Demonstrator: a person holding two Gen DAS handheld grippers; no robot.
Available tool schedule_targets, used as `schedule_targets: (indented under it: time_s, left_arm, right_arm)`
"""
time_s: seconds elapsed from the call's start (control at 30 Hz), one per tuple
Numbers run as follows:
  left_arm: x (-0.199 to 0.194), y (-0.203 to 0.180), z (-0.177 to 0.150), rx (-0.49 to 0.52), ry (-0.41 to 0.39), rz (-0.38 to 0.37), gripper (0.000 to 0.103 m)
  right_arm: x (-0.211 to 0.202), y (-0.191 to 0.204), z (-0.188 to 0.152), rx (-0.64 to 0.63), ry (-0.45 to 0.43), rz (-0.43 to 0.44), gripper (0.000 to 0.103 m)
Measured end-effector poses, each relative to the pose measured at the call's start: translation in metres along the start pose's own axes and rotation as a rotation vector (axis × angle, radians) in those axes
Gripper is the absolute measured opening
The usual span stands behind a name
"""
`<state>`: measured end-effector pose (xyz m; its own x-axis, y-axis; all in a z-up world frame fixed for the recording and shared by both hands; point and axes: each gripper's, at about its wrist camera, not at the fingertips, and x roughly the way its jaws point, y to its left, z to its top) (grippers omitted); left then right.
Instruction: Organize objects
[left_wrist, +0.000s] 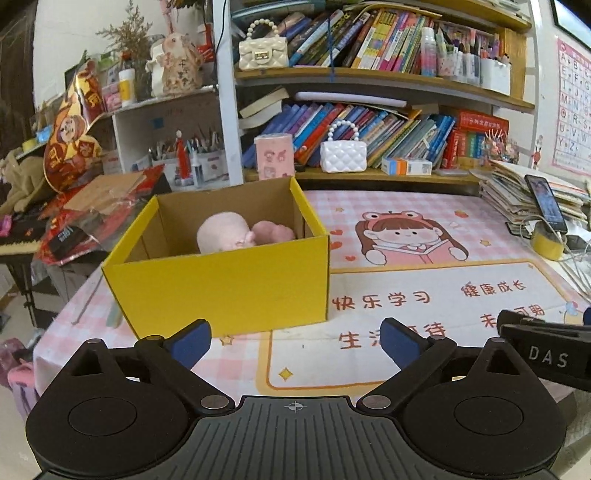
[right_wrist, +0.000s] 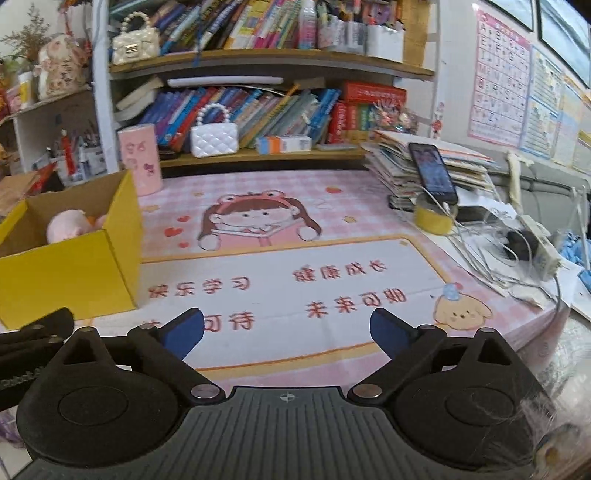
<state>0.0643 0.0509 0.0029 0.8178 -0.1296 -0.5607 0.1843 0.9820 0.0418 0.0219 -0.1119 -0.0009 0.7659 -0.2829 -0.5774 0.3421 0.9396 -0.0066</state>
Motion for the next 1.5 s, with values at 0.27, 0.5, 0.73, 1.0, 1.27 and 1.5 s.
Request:
schedule_targets:
  time_s: [0.27,0.5,0.73,1.0,1.27,1.5]
  left_arm:
    - [-0.001,-0.003,-0.004,-0.017,0.039,0.035,0.100]
    - [-0.006,-0.009,-0.009,0.018,0.044,0.066,0.101]
    - [-0.011,-0.007,-0.011,0.020,0.041,0.074,0.103]
    - [-0.013,-0.005,-0.012,0.018,0.040,0.080,0.103]
    - [-0.013,-0.004,-0.012,0.012,0.039,0.077,0.103]
    - [-0.011,0.000,-0.010,-0.002,0.043,0.077,0.103]
  right_arm:
    - [0.000,-0.008,-0.007,0.023,0.040,0.026,0.100]
    - [-0.004,-0.009,-0.011,0.033,0.049,0.027,0.102]
    - [-0.009,-0.009,-0.014,0.029,0.044,0.021,0.103]
    - [-0.013,-0.006,-0.015,0.011,0.042,0.013,0.103]
    - [-0.015,-0.001,-0.014,-0.010,0.030,-0.002,0.103]
    - [-0.014,0.003,-0.012,-0.026,0.031,-0.005,0.103]
